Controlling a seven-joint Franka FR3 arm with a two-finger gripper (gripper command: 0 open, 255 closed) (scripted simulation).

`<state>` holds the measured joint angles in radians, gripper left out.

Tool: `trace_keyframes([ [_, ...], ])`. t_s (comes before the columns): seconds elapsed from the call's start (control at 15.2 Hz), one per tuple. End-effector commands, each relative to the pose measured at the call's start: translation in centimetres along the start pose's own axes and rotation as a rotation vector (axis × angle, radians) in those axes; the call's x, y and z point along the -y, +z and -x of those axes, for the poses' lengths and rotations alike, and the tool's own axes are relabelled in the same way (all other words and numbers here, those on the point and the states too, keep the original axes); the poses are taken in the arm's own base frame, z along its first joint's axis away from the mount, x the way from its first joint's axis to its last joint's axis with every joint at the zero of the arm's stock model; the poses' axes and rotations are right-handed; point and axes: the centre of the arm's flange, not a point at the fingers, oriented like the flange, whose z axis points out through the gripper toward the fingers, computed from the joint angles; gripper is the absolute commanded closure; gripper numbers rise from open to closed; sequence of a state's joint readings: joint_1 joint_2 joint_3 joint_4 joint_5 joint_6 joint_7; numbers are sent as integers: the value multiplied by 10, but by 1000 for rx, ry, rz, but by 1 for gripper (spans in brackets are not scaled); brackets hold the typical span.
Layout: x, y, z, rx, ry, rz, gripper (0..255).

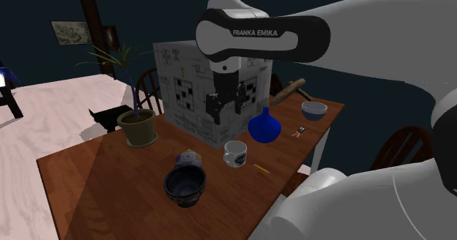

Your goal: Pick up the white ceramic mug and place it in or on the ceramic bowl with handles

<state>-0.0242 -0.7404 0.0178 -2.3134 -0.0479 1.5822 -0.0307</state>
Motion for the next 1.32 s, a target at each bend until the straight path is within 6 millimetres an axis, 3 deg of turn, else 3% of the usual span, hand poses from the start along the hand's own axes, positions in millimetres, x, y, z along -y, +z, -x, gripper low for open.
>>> trace_keyframes([
  [0.0,0,0,0,0,0,0,0],
  [1.25,-156,195,-68,-10,79,-89,0],
])
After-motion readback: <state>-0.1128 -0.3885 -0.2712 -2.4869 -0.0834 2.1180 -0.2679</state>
